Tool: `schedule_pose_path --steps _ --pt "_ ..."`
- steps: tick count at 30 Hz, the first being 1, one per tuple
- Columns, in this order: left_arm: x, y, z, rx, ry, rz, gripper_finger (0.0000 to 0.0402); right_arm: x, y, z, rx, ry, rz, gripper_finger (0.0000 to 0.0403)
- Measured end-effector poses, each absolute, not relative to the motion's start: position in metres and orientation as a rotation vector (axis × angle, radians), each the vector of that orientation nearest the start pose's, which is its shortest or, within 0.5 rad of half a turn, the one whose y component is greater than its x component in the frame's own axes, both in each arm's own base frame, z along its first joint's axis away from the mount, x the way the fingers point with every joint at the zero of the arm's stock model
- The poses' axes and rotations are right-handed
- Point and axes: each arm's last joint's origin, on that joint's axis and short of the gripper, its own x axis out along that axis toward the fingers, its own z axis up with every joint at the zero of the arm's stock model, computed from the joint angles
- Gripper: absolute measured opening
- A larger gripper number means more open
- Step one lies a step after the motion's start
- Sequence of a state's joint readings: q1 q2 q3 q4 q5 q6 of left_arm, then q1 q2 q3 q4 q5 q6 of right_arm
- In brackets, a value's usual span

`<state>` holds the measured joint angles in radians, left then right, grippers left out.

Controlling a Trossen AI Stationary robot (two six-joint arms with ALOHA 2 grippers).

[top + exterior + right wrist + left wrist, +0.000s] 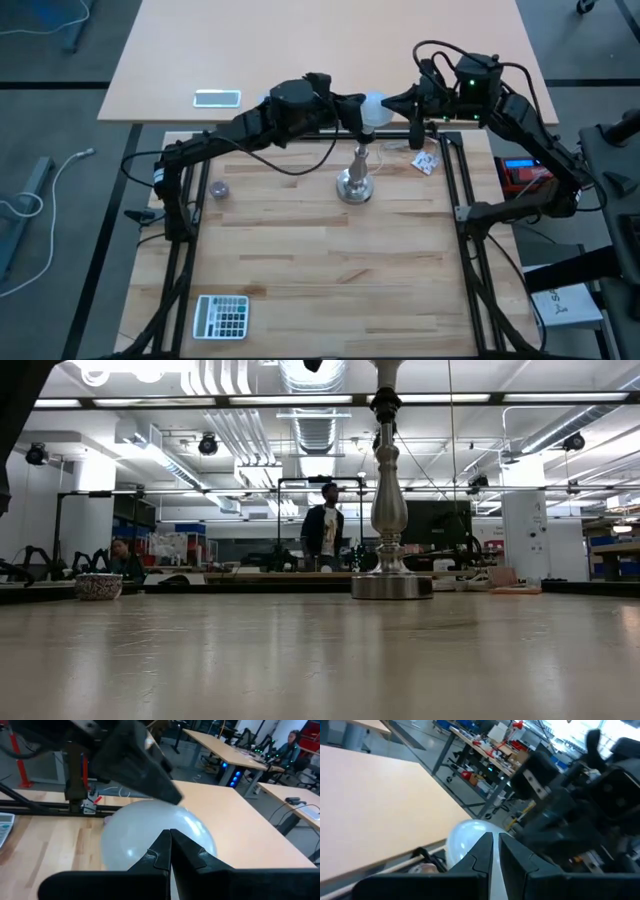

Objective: Screw lightbulb
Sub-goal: Remove the lightbulb from the lamp

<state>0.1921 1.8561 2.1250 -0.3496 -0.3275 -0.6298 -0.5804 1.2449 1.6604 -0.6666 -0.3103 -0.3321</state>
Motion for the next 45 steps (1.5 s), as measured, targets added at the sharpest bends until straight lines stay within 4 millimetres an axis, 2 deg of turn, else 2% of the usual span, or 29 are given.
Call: schedule_pose_path --steps 11,21,30,37,45 --pt "0.400 0.075 0.475 -0.613 -0.072 0.480 0.0020 0.195 -0.118 0.486 -0.240 0.252 -0.238 0.0000" --pt "0.394 0.075 0.480 -0.594 -0.080 0.494 0.0020 0.173 -0.104 0.508 -0.244 0.213 -0.271 0.0000" --pt "0.386 0.089 0.489 -0.537 -0.139 0.570 0.0020 0.172 -0.101 0.499 -0.166 0.262 -0.176 0.0000" --pt "0.391 0.094 0.482 -0.535 -0.117 0.583 0.0020 0.177 -0.103 0.488 -0.146 0.280 -0.133 0.0000" --pt "0.394 0.093 0.476 -0.566 -0.062 0.531 0.0020 0.178 -0.104 0.486 -0.188 0.288 -0.154 0.0000"
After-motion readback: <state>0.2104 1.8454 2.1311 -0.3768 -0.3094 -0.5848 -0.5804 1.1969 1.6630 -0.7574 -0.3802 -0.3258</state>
